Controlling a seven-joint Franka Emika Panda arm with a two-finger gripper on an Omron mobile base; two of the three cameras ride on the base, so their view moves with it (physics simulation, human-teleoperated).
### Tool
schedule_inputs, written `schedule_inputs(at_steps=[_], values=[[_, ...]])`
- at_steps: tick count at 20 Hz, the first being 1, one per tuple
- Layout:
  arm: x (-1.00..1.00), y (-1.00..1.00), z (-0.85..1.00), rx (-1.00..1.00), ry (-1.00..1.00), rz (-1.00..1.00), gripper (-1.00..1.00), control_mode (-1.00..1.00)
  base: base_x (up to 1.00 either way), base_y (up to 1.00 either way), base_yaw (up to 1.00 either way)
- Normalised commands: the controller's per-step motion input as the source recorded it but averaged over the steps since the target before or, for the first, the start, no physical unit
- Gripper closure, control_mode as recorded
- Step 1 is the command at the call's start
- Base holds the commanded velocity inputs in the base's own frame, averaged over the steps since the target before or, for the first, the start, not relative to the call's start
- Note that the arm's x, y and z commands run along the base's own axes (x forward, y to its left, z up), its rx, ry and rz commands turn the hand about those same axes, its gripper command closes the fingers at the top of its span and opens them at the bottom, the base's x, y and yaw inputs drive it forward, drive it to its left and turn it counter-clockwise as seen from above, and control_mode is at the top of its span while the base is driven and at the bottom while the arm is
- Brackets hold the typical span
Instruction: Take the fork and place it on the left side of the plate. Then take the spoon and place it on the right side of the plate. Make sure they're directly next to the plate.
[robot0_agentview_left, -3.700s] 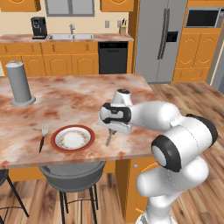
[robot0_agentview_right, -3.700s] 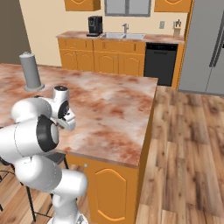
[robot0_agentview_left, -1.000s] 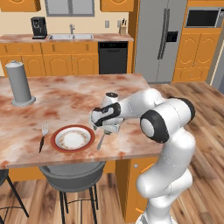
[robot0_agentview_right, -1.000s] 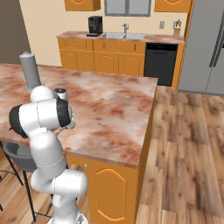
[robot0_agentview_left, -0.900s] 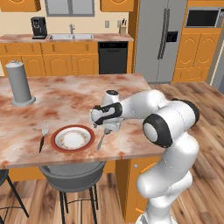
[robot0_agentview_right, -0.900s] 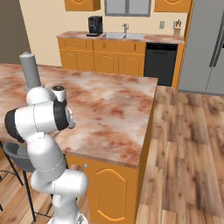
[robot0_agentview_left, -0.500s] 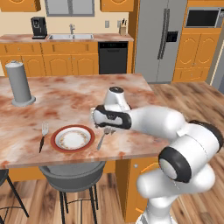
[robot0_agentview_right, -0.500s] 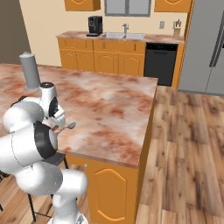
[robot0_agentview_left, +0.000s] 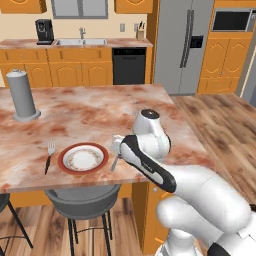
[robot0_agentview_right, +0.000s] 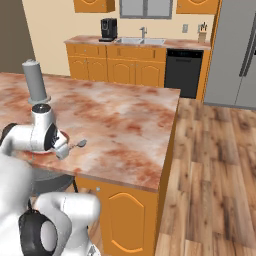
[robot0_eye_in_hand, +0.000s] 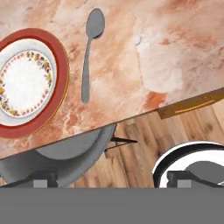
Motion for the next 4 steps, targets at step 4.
schedule_inputs(at_steps=[4], values=[[-0.98,-0.62,0.47,0.0,0.0,0.09,-1.0,-1.0,0.0,0.0,0.0]])
